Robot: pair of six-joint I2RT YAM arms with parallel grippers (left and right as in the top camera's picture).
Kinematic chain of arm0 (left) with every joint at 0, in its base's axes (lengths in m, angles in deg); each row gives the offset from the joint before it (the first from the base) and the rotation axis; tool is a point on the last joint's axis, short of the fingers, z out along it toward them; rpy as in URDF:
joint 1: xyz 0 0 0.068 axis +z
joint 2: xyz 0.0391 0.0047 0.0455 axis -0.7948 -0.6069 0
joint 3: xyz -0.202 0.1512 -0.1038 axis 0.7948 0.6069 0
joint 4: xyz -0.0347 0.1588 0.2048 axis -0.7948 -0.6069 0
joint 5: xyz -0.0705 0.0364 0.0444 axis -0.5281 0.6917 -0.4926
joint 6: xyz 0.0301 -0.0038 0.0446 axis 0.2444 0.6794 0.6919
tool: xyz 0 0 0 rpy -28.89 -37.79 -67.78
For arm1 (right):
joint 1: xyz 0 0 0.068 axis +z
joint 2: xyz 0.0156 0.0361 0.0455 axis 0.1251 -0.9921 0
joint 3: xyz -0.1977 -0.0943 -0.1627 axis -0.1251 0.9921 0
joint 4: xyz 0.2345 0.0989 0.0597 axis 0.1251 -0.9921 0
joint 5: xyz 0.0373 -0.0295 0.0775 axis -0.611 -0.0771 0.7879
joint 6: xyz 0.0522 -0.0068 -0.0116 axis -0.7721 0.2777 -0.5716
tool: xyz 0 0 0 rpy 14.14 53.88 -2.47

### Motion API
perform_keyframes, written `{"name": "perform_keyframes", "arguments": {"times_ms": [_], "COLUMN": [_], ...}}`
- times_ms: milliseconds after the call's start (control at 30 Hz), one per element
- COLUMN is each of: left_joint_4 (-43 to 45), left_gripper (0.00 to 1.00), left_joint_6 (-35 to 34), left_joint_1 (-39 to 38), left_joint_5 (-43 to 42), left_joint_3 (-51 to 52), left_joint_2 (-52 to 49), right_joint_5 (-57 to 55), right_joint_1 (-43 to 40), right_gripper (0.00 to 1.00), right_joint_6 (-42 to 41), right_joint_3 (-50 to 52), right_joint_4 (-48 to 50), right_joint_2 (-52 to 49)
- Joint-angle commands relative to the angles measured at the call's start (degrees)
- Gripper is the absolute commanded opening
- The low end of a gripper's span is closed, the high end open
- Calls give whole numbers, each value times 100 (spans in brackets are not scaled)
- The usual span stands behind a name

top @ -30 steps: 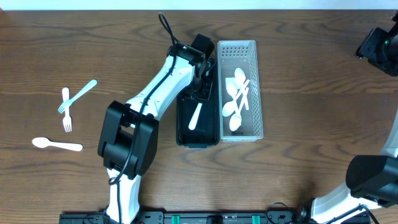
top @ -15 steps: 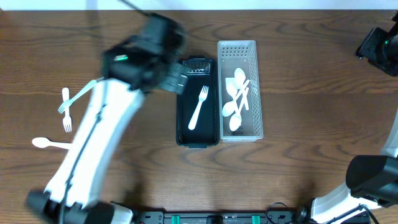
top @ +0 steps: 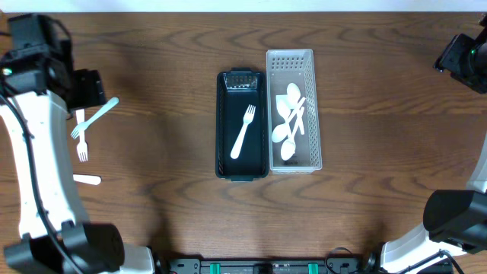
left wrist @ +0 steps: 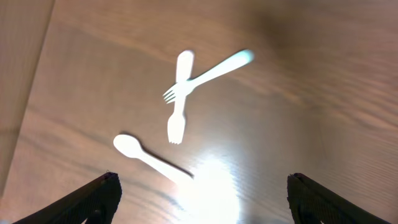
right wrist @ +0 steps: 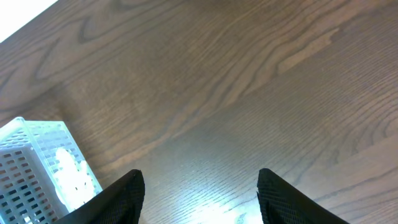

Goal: Pack container
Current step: 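Move the left gripper to a second white fork and grasp it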

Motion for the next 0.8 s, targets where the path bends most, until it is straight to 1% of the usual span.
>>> {"name": "perform_keyframes", "arguments": {"times_ms": [0,200,267,367,533,667,767], "left_joint_4": [-35,-170,-199,-94,573,1191,1530], "left_gripper": [87,82,79,77,77,78,77], "left_joint_6": [-48,-754,-787,-791,-780,-313,-201], "left_joint_1": [407,931,1023,1075,1147,1182,1180], "left_joint_5": [55,-98,-238,-219,-212,-216,-216], "left_joint_3": [103,114,179,426,1259,1908,2118], "left_joint_2": [-516,-1475,-1731,-1980,-2090,-2090,-2090], "right_joint_5": [-37,-39,-39,-39,-39,-37,-37], "right_joint_1": [-17,-17,-17,-17,-17,-17,-15], "right_gripper": [62,63,63,64,64,64,64], "right_joint_6": [72,70,70,68,68,42,4], "right_joint_3": [-48,-48,-48,-48,-48,-48,-48], "right_joint_4": [-13,-24,0,24,22,9,-28], "right_joint_2": [7,7,7,7,7,7,7]}}
